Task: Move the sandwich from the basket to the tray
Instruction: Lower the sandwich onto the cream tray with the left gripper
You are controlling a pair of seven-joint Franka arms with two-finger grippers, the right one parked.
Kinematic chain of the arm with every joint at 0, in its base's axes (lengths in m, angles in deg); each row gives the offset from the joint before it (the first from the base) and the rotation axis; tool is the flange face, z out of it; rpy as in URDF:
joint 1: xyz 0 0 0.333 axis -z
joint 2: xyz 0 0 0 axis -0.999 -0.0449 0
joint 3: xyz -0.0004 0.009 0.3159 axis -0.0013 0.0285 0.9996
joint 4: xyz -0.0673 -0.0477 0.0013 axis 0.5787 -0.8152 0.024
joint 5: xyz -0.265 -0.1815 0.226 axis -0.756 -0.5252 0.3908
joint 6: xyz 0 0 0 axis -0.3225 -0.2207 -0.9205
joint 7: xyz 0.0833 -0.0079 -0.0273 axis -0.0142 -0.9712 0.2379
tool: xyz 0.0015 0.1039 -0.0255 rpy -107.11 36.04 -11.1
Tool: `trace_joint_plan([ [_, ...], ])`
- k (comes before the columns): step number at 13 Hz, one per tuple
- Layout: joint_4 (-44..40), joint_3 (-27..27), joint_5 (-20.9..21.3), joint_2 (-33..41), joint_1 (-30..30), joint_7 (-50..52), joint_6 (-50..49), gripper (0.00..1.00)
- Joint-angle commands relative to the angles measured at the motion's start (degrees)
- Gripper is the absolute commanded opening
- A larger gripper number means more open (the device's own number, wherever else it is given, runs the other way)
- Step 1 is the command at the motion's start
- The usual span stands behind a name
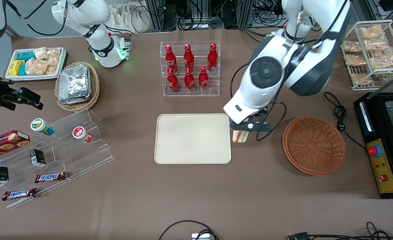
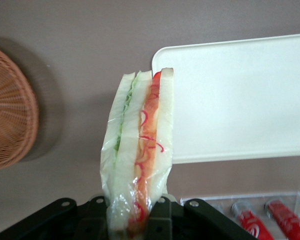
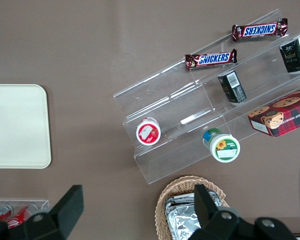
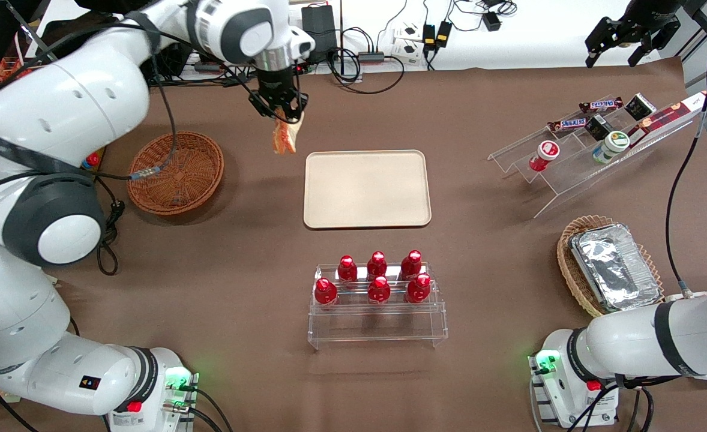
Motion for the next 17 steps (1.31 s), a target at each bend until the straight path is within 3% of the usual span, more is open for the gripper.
trace_joint_plan([
  [1, -1.07, -2.86, 9.60, -6.00, 3.24, 9.20, 1.74, 0.00],
  [2, -0.72, -3.22, 11.65, -7.76, 3.94, 10.97, 4.18, 0.00],
  [7, 6.04, -3.23, 13.51, -11.64, 4.92, 14.77, 16.06, 0.00],
  [12, 6.23, -3.23, 17.64, -14.89, 5.97, 19.85, 17.12, 0.00],
  [17, 8.34, -2.88, 18.00, -15.34, 6.06, 21.80, 22.23, 0.00],
])
